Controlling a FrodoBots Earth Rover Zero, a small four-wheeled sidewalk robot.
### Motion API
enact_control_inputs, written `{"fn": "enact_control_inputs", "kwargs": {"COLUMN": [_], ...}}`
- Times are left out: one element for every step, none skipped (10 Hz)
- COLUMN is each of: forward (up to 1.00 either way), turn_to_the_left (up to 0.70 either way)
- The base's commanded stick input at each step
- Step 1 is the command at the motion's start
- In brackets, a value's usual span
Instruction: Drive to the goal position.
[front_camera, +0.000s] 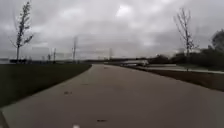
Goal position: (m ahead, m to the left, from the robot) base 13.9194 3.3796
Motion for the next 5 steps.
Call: {"fn": "enact_control_inputs", "kwargs": {"forward": [1.00,1.00,1.00,1.00,1.00], "turn_to_the_left": [0.00,0.00,0.16,0.38,0.00]}}
